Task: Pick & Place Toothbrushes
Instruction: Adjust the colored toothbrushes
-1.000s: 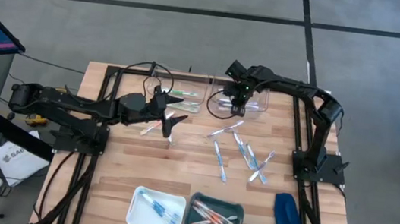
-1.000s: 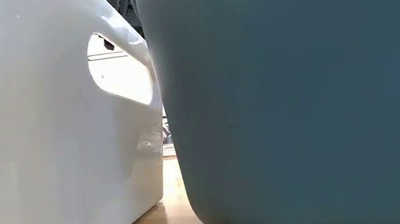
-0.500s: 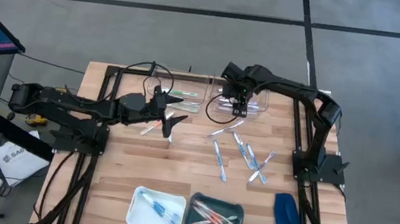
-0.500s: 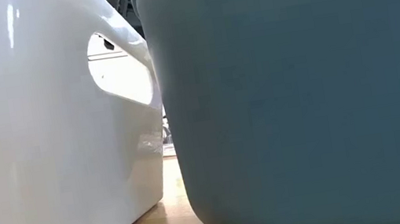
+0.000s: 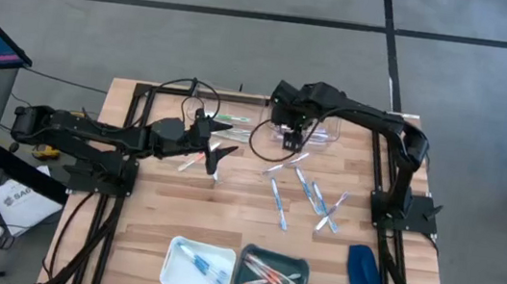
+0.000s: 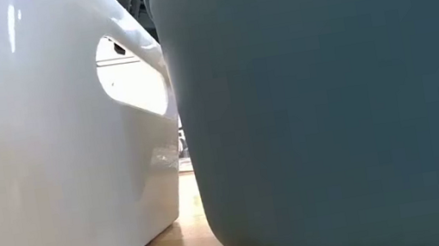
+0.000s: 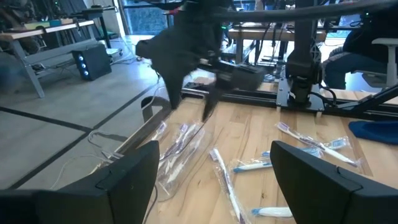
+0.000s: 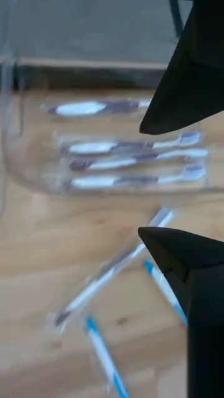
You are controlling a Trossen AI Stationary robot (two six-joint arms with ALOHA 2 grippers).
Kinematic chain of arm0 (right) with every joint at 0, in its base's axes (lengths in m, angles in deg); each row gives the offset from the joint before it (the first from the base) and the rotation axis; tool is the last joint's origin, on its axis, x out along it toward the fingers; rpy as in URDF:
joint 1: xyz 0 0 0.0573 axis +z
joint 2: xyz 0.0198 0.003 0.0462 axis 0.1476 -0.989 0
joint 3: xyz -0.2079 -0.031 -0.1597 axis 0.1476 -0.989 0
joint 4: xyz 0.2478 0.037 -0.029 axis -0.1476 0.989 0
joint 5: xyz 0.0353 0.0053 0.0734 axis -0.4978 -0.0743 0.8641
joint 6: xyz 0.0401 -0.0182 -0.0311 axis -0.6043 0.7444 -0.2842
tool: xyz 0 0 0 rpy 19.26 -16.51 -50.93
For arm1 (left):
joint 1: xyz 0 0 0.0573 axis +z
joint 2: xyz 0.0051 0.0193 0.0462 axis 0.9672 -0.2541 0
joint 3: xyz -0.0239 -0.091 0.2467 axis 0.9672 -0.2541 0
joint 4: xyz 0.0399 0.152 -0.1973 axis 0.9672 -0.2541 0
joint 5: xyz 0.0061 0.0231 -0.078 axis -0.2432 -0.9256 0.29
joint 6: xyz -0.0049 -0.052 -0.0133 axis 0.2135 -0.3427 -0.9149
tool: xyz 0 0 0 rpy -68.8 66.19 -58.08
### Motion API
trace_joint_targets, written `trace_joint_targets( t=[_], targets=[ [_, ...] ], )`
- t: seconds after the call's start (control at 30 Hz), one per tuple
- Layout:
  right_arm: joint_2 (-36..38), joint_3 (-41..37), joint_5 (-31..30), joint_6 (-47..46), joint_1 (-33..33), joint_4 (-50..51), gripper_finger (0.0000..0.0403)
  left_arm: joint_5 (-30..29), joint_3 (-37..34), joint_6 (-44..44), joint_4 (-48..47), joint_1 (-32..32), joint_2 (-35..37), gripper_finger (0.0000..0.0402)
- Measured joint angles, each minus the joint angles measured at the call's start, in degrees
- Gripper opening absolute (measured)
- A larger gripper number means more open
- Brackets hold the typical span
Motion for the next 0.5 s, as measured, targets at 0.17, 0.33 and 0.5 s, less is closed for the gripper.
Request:
trace_joint_targets(
  t=[0.17,0.33,0.5],
  targets=[
    [0.0,-0.01,9.47,-0.08,4.09,-1.48,0.0249,0.0,0.0,0.0,-0.05,0.0,0.0,0.0301],
    [0.0,-0.03,30.66,-1.15,9.01,-8.3,0.0249,0.0,0.0,0.0,-0.35,0.0,0.0,0.0301],
    [0.0,-0.46,32.75,-2.78,16.11,-15.3,0.0249,-0.02,0.0,0.0,-0.43,0.0,0.0,0.0301]
  ],
)
